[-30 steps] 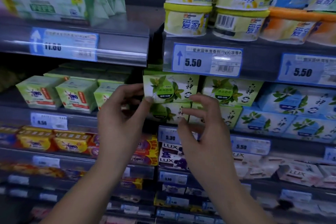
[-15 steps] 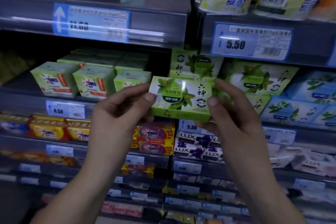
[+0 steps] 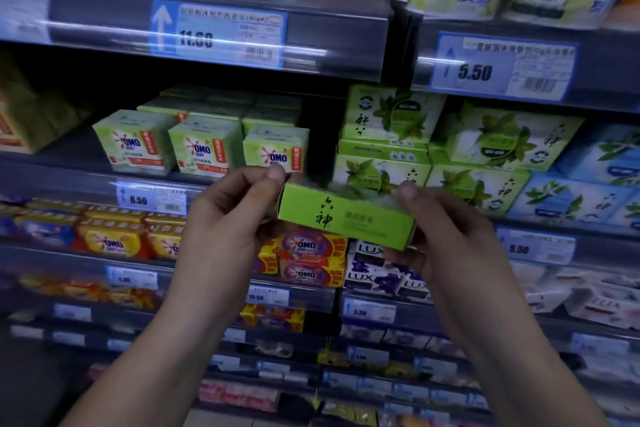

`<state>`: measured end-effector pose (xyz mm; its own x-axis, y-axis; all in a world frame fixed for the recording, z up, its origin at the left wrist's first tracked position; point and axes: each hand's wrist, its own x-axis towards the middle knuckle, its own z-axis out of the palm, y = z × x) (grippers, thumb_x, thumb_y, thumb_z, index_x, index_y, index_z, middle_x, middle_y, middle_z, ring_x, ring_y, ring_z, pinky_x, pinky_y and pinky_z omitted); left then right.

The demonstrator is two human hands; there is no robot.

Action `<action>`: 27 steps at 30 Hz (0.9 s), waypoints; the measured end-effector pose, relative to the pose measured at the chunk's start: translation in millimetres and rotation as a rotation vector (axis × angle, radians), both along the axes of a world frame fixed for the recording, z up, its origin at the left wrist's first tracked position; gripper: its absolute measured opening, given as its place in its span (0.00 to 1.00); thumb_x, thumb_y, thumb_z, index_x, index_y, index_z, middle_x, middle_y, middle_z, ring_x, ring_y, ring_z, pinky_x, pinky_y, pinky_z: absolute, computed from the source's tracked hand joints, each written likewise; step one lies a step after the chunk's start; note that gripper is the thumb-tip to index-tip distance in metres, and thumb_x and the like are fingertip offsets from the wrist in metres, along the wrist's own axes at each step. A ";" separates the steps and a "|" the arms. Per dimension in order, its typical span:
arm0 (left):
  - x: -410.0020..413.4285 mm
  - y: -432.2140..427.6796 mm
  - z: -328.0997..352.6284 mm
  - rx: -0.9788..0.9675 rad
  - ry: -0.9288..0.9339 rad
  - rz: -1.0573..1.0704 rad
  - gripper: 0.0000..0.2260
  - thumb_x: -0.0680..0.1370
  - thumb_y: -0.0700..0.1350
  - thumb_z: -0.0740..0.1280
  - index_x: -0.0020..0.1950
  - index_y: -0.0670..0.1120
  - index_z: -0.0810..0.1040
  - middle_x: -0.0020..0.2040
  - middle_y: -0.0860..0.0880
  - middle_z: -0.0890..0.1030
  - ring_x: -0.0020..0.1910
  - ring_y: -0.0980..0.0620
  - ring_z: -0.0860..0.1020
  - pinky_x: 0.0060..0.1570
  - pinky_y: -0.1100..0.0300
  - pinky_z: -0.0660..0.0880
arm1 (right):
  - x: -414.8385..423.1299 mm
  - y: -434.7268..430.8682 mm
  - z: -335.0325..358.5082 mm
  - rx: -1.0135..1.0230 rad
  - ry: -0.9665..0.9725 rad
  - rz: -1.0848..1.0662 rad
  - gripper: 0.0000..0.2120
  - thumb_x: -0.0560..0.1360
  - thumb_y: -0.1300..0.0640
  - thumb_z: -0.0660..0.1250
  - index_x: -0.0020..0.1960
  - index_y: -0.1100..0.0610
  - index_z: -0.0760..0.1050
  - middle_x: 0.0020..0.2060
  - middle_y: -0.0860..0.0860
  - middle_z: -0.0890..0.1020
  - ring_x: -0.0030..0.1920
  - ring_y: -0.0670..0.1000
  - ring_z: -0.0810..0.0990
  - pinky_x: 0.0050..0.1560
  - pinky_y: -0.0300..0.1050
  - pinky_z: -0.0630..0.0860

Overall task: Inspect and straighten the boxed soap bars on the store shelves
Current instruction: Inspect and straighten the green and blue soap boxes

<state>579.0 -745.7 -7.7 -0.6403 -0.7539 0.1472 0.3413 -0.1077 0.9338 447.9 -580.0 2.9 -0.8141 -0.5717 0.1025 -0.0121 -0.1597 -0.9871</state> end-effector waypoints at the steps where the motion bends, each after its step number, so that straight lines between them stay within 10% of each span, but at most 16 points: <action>1: 0.0 -0.3 0.0 0.004 0.002 -0.024 0.08 0.72 0.55 0.78 0.42 0.52 0.87 0.45 0.48 0.85 0.41 0.54 0.84 0.38 0.64 0.80 | 1.8 1.4 2.5 -0.007 0.063 -0.013 0.25 0.62 0.37 0.75 0.50 0.53 0.83 0.47 0.47 0.87 0.46 0.45 0.87 0.40 0.34 0.81; 8: -12.9 9.5 -8.3 0.080 -0.100 -0.072 0.05 0.76 0.37 0.71 0.47 0.45 0.85 0.43 0.39 0.85 0.44 0.44 0.86 0.44 0.61 0.83 | 26.4 5.5 13.7 -0.034 0.657 -0.066 0.36 0.71 0.45 0.79 0.76 0.41 0.70 0.61 0.37 0.80 0.60 0.45 0.82 0.55 0.34 0.79; 11: -16.3 10.1 -10.7 0.079 -0.122 -0.067 0.07 0.81 0.33 0.66 0.58 0.37 0.81 0.56 0.27 0.81 0.55 0.29 0.82 0.50 0.54 0.85 | 30.7 5.0 16.5 0.004 0.696 -0.068 0.41 0.68 0.41 0.79 0.77 0.44 0.66 0.63 0.36 0.78 0.61 0.47 0.80 0.56 0.36 0.78; 14: -15.5 12.1 -4.8 0.027 -0.079 -0.081 0.08 0.81 0.32 0.66 0.55 0.42 0.83 0.53 0.31 0.83 0.51 0.36 0.85 0.48 0.56 0.84 | 29.9 7.4 15.2 -0.037 0.706 -0.105 0.34 0.71 0.45 0.79 0.71 0.47 0.68 0.60 0.38 0.80 0.58 0.48 0.82 0.53 0.36 0.79; 18: -5.4 18.3 9.1 -0.183 0.096 -0.088 0.11 0.75 0.42 0.74 0.53 0.55 0.82 0.48 0.52 0.87 0.49 0.51 0.85 0.47 0.63 0.81 | 18.4 10.4 5.8 -0.060 0.539 -0.212 0.17 0.78 0.50 0.72 0.65 0.42 0.76 0.56 0.40 0.85 0.58 0.44 0.84 0.52 0.36 0.82; 21: -1.1 32.5 18.7 -0.455 0.129 -0.062 0.16 0.72 0.45 0.78 0.57 0.55 0.81 0.54 0.49 0.86 0.54 0.48 0.85 0.49 0.57 0.83 | 13.1 3.2 -5.5 -0.002 0.261 -0.059 0.18 0.82 0.56 0.67 0.50 0.31 0.83 0.50 0.35 0.87 0.53 0.40 0.86 0.53 0.40 0.82; 27: -5.7 54.5 25.3 -0.675 0.034 -0.031 0.20 0.67 0.54 0.81 0.55 0.60 0.79 0.55 0.51 0.78 0.54 0.42 0.80 0.47 0.43 0.81 | 15.2 -4.5 -29.2 -0.120 -0.188 0.149 0.13 0.71 0.57 0.68 0.45 0.43 0.88 0.47 0.49 0.90 0.49 0.50 0.89 0.45 0.43 0.85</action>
<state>573.3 -691.1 17.6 -0.6472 -0.4710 0.5994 0.3778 0.4848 0.7889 463.1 -584.5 -26.3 -0.7331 -0.6794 0.0315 0.2021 -0.2617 -0.9438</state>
